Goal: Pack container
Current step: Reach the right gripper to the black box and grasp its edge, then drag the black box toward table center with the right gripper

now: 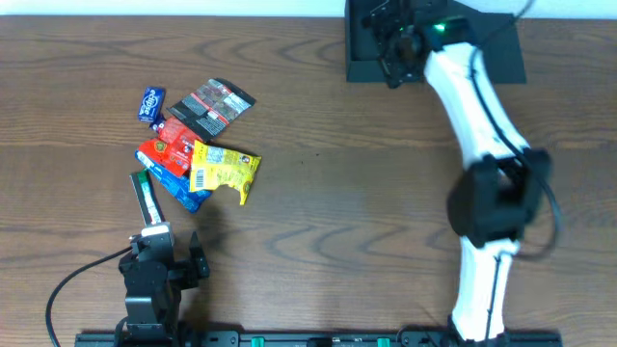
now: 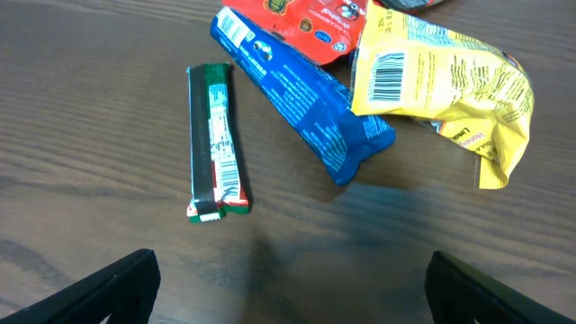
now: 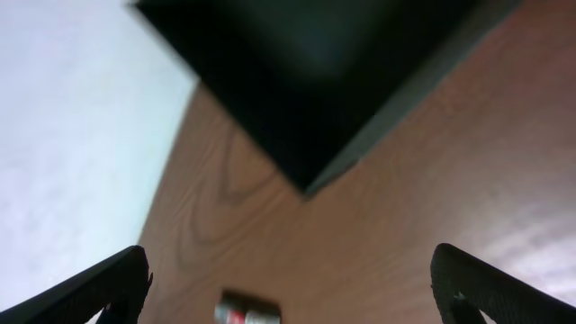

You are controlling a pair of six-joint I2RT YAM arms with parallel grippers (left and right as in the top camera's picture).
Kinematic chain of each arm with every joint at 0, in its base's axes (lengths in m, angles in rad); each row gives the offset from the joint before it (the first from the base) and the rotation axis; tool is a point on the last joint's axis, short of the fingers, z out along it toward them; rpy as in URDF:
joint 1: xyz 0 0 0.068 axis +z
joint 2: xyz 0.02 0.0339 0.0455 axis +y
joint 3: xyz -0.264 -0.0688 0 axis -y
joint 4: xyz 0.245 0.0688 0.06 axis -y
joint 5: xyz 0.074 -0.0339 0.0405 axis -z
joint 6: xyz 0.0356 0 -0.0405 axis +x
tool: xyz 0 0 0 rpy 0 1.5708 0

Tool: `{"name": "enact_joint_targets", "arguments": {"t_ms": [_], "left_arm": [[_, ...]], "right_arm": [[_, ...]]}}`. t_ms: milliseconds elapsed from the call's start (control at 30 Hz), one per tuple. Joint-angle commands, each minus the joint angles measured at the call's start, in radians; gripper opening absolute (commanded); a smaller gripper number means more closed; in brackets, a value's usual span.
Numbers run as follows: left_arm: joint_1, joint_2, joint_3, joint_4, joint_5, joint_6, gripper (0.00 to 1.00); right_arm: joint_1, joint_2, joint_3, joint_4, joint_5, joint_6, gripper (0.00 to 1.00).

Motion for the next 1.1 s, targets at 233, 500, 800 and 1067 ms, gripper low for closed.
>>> {"name": "enact_joint_targets", "arguments": {"t_ms": [233, 500, 800, 1067], "left_arm": [[0.006, -0.005, -0.009, -0.002, 0.005, 0.011, 0.95], [0.006, -0.005, -0.009, -0.002, 0.005, 0.011, 0.95], [0.006, -0.005, -0.009, -0.002, 0.005, 0.011, 0.95], [0.006, -0.005, -0.009, -0.002, 0.005, 0.011, 0.95]], "right_arm": [[-0.057, 0.223, 0.143, -0.042, -0.046, 0.061, 0.95], [-0.078, 0.228, 0.143, -0.062, -0.045, -0.02, 0.4], [-0.077, 0.226, 0.143, -0.168, -0.08, -0.087, 0.06], [-0.044, 0.199, 0.145, -0.423, -0.108, -0.297, 0.02]]}}
